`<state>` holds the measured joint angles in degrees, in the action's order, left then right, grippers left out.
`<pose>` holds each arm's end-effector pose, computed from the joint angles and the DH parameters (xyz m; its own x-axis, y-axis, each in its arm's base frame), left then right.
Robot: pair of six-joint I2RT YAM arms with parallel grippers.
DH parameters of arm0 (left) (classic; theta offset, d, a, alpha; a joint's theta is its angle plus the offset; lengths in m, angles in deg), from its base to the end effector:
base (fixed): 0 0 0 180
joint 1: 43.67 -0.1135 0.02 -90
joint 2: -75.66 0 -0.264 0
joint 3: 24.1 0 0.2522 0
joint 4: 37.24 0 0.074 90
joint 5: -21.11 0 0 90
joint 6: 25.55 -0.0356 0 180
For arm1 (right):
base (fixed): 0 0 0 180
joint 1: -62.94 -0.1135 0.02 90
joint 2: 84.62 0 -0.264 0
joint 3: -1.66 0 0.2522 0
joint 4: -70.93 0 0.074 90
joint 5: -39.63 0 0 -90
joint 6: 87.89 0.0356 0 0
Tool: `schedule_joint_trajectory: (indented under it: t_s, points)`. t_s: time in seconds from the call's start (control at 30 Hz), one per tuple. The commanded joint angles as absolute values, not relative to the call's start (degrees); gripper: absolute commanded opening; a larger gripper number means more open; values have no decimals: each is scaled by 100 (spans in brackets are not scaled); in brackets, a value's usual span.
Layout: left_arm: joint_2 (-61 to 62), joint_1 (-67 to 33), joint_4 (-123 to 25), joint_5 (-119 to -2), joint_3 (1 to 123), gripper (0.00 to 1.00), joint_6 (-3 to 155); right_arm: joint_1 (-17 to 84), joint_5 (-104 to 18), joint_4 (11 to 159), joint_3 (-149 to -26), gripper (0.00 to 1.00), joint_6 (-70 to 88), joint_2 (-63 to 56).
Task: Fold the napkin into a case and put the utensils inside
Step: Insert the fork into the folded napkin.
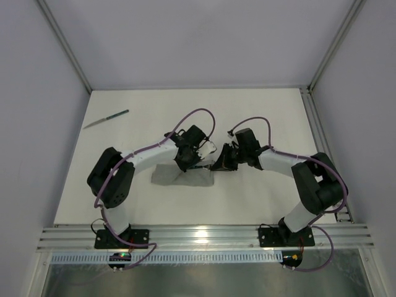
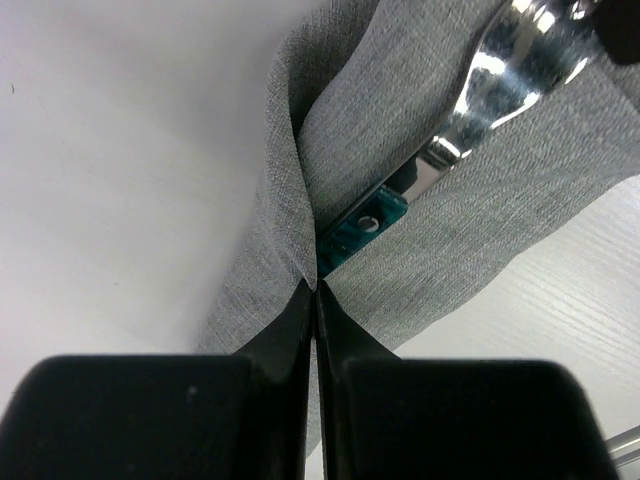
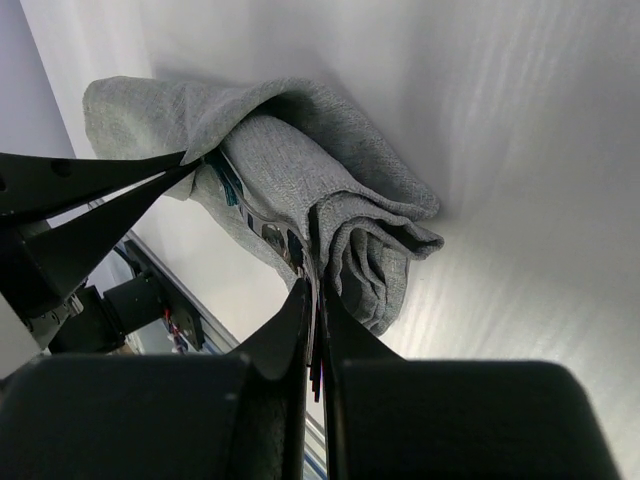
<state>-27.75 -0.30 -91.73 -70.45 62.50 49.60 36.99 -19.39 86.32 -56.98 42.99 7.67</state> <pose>0.2608 -0.2450 0.1936 -0.4913 0.8165 -0.3033 0.8339 0.5415 0.1071 0.2698 0.1517 0.1586 -0.9575 0.1581 -0.2412 -0.0686 0.6875 0.7229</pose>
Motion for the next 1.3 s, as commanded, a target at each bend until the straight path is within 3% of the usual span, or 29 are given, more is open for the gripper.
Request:
schedule_joint_trajectory:
  t_s: [0.0, 0.33, 0.37, 0.4, 0.43, 0.53, 0.67, 0.73, 0.77, 0.87, 1.07, 1.17, 1.2, 1.27]
  points:
    - [-2532, 1, -9038, -6933, 6252, 0, 5127, 3342, -2426, 8514, -5999, 3, 4613, 915]
    - [-2471, 1, -9020, -7003, 6103, 0, 5127, 3297, -2620, 8320, -5973, 4, 4746, 1030]
    - [-2471, -8, -9020, -7020, 6085, 0, 5110, 3297, -2628, 8355, -5982, 7, 4694, 1039]
    - [-2436, 1, -9011, -7073, 6033, 9, 5101, 3288, -2646, 8434, -5982, 22, 4659, 1030]
    - [-2418, -16, -9011, -7091, 6015, 14, 5092, 3297, -2655, 8487, -5991, 30, 4615, 1022]
    - [-2322, -34, -9046, -7152, 5945, 19, 5048, 3288, -2716, 8864, -6000, 45, 4404, 908]
    - [-2251, -78, -9073, -7196, 5892, 21, 4995, 3297, -2909, 9356, -6096, 57, 4052, 592]
    - [-2207, -104, -9108, -7179, 5909, 24, 4995, 3297, -3041, 9725, -6210, 58, 3807, 460]
    - [-2181, -113, -9134, -7170, 5910, 26, 4995, 3288, -3094, 9857, -6254, 65, 3727, 389]
    - [-2058, -122, -9213, -7091, 6023, 30, 5021, 3288, -3331, 10419, -6447, 66, 3358, 152]
    - [-1830, -210, -9494, -6906, 6445, 34, 5048, 3288, -4139, 11430, -6790, 65, 2874, -516]
    - [-1689, -464, -9635, -6669, 6516, 34, 5066, 3297, -4857, 11782, -6835, 43, 2585, -797]
    - [-1575, -682, -9714, -6678, 6464, 33, 5074, 3288, -5000, 11853, -6791, 23, 2523, -798]
    - [-1478, -947, -9776, -6765, 6350, 29, 5022, 3271, -5491, 11932, -6791, 8, 2365, -623]
